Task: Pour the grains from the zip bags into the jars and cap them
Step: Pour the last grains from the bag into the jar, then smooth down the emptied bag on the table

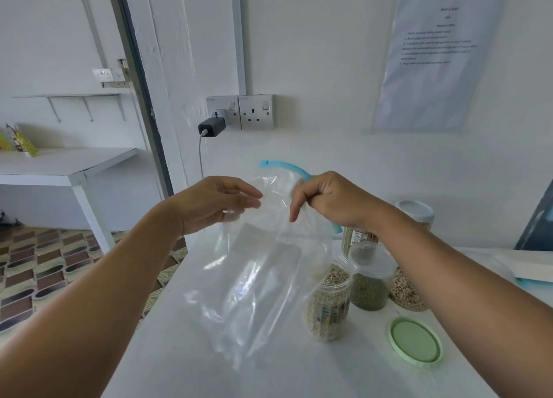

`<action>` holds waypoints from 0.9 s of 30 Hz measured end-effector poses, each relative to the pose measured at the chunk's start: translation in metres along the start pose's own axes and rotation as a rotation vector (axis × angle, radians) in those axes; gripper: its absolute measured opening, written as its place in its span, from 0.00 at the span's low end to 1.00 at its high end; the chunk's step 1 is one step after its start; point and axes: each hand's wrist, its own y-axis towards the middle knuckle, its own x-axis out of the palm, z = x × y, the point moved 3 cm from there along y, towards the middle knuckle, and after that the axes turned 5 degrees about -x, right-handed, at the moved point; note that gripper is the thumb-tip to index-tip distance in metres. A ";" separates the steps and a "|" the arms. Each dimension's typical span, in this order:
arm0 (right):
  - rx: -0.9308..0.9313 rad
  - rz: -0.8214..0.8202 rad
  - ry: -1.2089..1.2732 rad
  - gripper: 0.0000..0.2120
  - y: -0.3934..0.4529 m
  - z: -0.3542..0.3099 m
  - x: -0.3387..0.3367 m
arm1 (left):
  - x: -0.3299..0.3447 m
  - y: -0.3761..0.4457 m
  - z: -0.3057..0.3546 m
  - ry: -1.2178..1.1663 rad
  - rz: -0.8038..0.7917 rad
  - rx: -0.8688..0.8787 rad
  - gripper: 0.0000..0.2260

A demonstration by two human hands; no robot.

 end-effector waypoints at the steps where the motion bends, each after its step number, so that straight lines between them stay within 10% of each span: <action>1: 0.010 0.008 -0.089 0.27 0.001 0.005 -0.001 | -0.004 -0.001 -0.002 -0.045 0.062 0.030 0.08; 16: 0.033 0.526 -0.433 0.18 -0.003 0.025 0.021 | -0.022 -0.018 -0.005 -0.333 0.272 0.240 0.11; 27: 0.255 0.316 0.973 0.19 -0.002 0.008 0.053 | -0.038 -0.038 0.021 -0.718 0.241 0.279 0.08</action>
